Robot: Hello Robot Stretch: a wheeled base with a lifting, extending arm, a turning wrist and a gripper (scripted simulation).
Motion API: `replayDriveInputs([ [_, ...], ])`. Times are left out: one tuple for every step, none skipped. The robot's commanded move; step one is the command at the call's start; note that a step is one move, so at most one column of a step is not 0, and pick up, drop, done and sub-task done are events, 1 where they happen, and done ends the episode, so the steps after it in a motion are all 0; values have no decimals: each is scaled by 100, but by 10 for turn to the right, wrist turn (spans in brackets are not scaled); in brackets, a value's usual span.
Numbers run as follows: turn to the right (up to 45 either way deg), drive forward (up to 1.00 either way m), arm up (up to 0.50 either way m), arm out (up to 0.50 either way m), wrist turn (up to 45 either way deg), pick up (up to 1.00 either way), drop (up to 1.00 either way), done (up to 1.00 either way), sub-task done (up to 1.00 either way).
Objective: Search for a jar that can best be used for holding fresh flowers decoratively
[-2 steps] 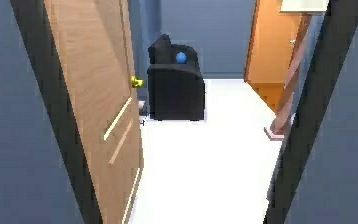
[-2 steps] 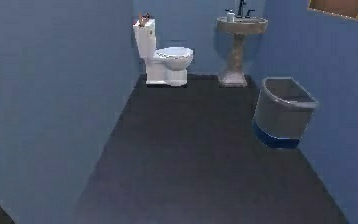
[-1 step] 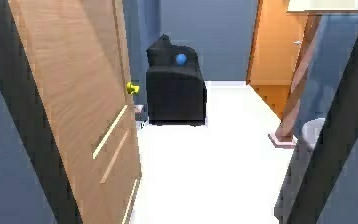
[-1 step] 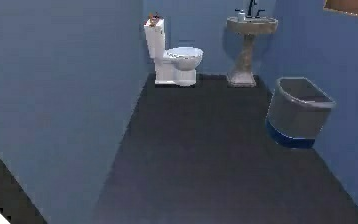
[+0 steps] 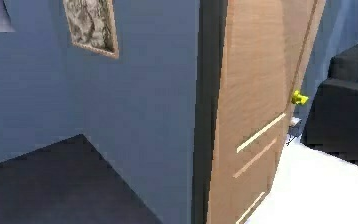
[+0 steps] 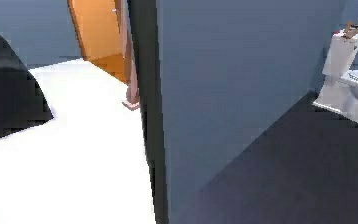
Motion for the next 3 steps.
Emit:
replayDriveInputs([
  [-420,0,0,0,0,0,0,0,0],
  [0,25,0,0,0,0,0,0,0],
  [-420,0,0,0,0,0,0,0,0],
])
